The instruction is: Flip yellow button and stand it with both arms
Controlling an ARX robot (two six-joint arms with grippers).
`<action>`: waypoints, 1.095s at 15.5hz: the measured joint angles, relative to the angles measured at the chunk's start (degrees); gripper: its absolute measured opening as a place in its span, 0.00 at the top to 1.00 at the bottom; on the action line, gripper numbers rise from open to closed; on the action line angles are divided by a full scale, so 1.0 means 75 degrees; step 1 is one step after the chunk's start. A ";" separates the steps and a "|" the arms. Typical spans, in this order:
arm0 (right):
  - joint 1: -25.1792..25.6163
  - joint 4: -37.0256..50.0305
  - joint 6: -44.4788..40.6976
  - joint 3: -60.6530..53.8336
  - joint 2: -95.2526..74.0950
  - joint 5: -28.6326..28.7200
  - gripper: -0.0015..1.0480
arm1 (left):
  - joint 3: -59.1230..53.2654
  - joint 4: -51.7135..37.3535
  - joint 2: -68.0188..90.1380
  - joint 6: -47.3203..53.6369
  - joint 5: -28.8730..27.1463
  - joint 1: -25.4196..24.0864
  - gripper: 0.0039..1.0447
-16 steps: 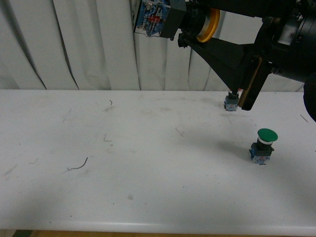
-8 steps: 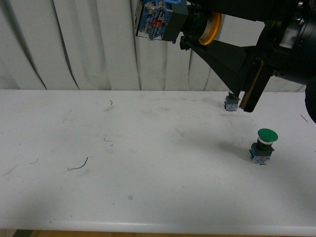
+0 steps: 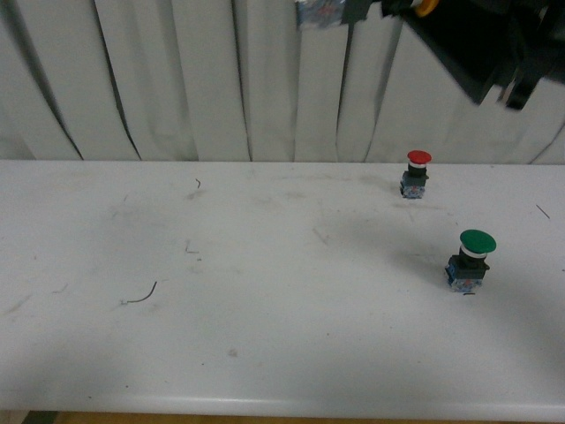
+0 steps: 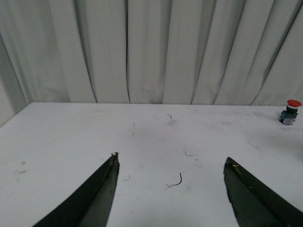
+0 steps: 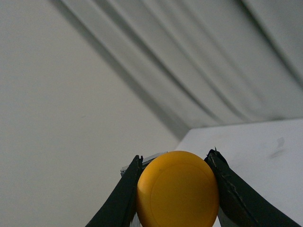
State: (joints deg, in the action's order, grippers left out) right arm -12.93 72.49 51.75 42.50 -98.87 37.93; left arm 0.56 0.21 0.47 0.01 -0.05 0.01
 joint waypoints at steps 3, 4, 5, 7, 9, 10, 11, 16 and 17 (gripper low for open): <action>0.0635 -0.2279 -0.2999 0.0807 -0.0192 -0.2025 0.66 | 0.0000 0.0000 0.0000 0.0009 0.0000 0.0000 0.05; 0.0842 -0.2844 -0.3908 0.0991 -0.0376 -0.2649 0.66 | 0.0000 0.0000 0.0000 0.0000 0.0000 0.0000 0.07; 0.1040 -0.3290 -0.4637 0.1192 -0.0501 -0.3174 0.66 | 0.0000 0.0000 0.0000 0.0003 0.0003 0.0000 0.06; 0.1326 -0.3783 -0.5607 0.1550 -0.0557 -0.3972 0.66 | 0.0000 0.0000 0.0000 0.0003 0.0000 0.0000 0.06; 0.1475 -0.4354 -0.6292 0.1900 -0.0653 -0.4613 0.66 | 0.0000 0.0000 0.0000 0.0000 0.0003 0.0000 0.06; 0.1483 -0.4631 -0.6499 0.1996 -0.0772 -0.4800 0.66 | 0.0000 0.0003 0.0000 0.0003 0.0000 0.0000 0.06; 0.1480 -0.4972 -0.6653 0.2104 -0.0924 -0.4951 0.66 | 0.0000 0.0003 0.0000 0.0003 0.0000 0.0000 0.06; 0.1466 -0.6790 -0.6831 0.3439 -0.1897 -0.5671 0.66 | 0.0000 0.0000 0.0000 0.0000 0.0003 0.0000 0.06; 0.1411 -0.7009 -0.6846 0.3756 -0.2183 -0.5931 0.66 | 0.0000 0.0000 0.0000 0.0000 0.0000 0.0000 0.06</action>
State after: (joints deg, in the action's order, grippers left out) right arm -2.35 19.92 0.40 70.67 -115.24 -6.55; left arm 0.56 0.21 0.47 0.01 -0.05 0.01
